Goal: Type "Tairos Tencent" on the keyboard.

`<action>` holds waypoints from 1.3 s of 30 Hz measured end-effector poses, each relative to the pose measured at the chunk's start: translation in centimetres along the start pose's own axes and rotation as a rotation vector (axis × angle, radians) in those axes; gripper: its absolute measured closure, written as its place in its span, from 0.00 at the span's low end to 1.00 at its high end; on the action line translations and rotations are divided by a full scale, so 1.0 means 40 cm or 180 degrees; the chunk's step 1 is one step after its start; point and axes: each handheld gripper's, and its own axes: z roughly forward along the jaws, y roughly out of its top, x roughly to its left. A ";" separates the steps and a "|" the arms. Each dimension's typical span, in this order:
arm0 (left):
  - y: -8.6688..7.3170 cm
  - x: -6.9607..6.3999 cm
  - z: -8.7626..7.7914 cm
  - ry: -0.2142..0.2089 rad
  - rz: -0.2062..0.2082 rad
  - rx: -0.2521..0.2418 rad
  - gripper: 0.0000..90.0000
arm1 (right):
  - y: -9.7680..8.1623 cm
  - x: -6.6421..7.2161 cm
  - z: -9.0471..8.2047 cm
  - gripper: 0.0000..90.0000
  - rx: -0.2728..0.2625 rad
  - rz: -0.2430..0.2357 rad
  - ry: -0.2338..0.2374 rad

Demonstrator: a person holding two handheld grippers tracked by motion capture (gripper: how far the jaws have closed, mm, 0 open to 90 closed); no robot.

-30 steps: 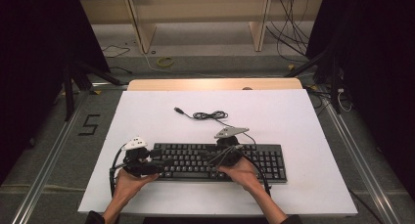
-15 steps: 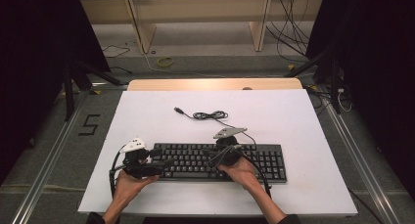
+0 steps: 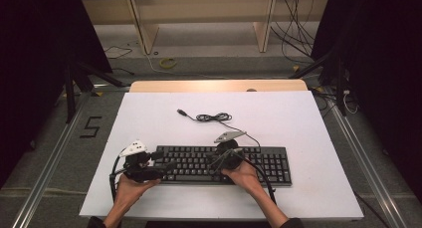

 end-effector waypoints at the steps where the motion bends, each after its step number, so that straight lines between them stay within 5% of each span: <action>1: 0.000 0.000 0.000 -0.0002 0.0002 -0.0001 0.30 | -0.001 0.000 0.002 1.00 0.0014 0.0006 -0.0001; 35: -0.001 0.001 0.005 -0.0014 -0.0005 0.0055 0.30 | -0.013 -0.001 0.033 1.00 0.0106 0.0023 -0.0049; 39: -0.001 0.003 0.006 -0.0021 0.0002 0.0071 0.30 | -0.009 -0.008 0.019 1.00 0.0021 0.0141 0.0024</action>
